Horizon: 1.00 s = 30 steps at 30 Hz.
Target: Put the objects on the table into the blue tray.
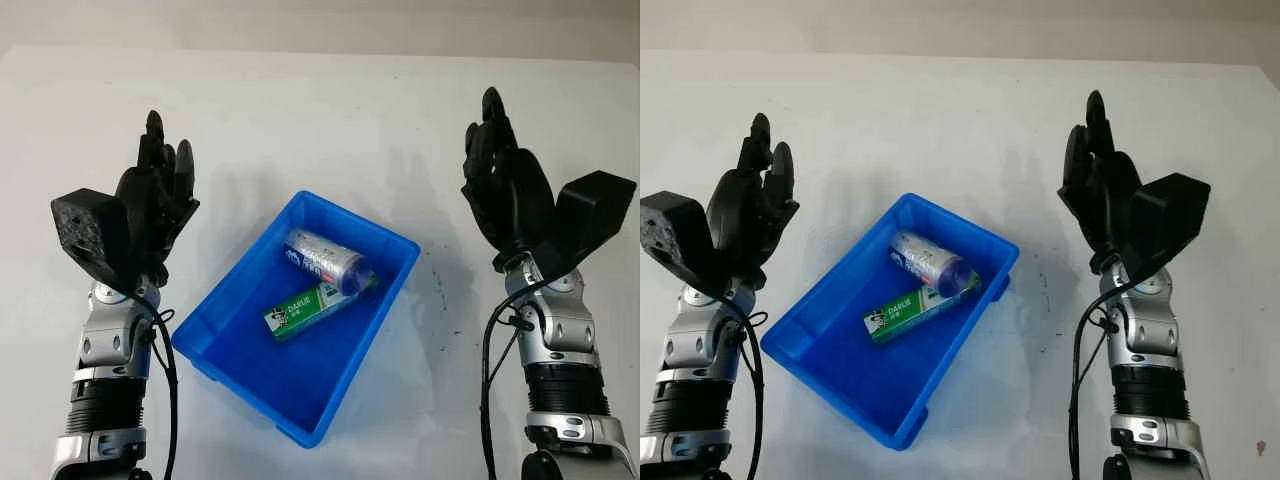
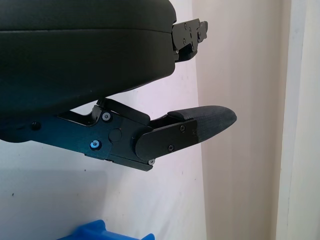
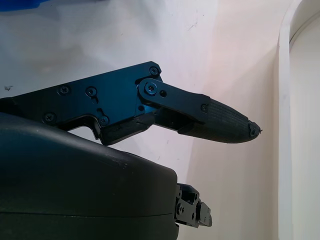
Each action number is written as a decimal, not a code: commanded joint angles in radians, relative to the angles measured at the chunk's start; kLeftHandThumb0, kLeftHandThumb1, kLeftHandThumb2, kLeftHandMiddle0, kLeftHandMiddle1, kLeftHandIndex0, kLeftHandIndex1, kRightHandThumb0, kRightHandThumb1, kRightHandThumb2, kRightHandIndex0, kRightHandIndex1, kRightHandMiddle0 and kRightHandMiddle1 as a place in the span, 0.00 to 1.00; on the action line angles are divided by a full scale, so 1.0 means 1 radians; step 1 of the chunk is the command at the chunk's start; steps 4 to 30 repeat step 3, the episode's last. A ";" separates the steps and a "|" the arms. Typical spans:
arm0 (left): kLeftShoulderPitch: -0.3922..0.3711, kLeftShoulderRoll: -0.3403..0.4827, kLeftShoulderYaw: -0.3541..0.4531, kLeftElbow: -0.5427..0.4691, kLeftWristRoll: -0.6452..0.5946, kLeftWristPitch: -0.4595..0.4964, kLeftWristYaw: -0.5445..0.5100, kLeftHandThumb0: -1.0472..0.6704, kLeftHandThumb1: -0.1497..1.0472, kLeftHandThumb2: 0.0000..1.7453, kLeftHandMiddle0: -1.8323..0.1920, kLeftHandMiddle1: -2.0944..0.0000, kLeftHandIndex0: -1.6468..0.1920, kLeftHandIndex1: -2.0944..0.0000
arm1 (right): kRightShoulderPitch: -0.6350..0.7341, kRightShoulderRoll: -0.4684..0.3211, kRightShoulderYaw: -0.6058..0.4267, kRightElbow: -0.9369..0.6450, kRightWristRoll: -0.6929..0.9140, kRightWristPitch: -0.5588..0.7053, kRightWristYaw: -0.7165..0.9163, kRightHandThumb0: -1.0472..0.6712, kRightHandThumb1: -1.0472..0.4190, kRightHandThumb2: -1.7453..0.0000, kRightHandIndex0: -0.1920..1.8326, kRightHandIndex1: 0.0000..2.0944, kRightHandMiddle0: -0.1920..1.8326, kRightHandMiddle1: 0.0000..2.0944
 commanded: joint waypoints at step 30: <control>0.024 -0.001 0.003 -0.028 -0.005 -0.008 0.002 0.20 1.00 0.37 1.00 0.98 1.00 0.99 | 0.004 -0.008 -0.005 -0.005 0.002 -0.013 0.010 0.16 0.00 0.58 0.00 0.00 0.00 0.00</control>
